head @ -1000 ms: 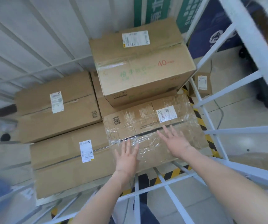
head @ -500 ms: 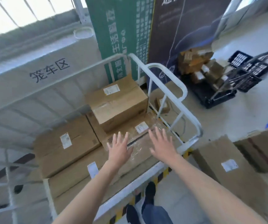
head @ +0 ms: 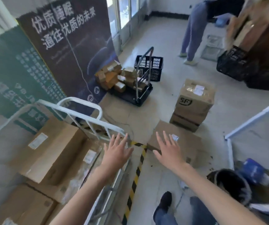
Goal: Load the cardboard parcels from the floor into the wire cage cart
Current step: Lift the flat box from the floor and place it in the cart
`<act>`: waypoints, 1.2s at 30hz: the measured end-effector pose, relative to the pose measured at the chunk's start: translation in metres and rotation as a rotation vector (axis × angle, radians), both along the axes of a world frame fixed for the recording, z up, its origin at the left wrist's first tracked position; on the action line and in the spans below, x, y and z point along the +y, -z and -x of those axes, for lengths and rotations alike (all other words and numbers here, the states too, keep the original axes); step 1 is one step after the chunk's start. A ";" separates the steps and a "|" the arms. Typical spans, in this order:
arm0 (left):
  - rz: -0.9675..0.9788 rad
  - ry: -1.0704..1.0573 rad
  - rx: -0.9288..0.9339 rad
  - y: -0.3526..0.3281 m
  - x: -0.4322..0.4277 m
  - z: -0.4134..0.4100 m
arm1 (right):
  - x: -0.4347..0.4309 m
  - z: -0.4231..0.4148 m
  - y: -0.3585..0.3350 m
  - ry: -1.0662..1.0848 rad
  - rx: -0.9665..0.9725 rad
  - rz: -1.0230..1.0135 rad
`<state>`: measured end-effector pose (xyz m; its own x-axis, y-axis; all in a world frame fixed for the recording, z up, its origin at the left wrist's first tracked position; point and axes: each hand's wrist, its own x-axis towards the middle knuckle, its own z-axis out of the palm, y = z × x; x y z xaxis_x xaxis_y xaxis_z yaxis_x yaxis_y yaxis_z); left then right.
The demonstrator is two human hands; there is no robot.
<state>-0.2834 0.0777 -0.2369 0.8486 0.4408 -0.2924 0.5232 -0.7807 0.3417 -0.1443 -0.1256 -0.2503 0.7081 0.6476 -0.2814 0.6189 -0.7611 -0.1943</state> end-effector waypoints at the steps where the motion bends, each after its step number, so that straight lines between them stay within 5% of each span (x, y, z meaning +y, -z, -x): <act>1: 0.001 0.058 0.011 0.001 -0.011 -0.022 | -0.015 -0.015 -0.001 0.038 0.004 -0.007; 12: 0.086 0.264 0.142 0.052 -0.114 -0.204 | -0.103 -0.131 0.031 0.253 0.181 -0.018; 22: 0.208 0.381 0.373 0.187 -0.099 -0.324 | -0.059 -0.227 0.132 0.505 0.393 -0.003; 30: 0.332 0.330 0.495 0.376 -0.055 -0.426 | -0.060 -0.318 0.310 0.670 0.507 0.001; 36: 0.184 0.359 0.591 0.549 -0.027 -0.468 | -0.105 -0.359 0.482 0.786 0.558 0.062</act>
<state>0.1849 0.0505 -0.7862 0.6084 0.0628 -0.7911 0.3828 -0.8965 0.2232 0.2143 -0.2307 -0.7324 0.6872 0.0187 -0.7262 -0.2407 -0.9373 -0.2520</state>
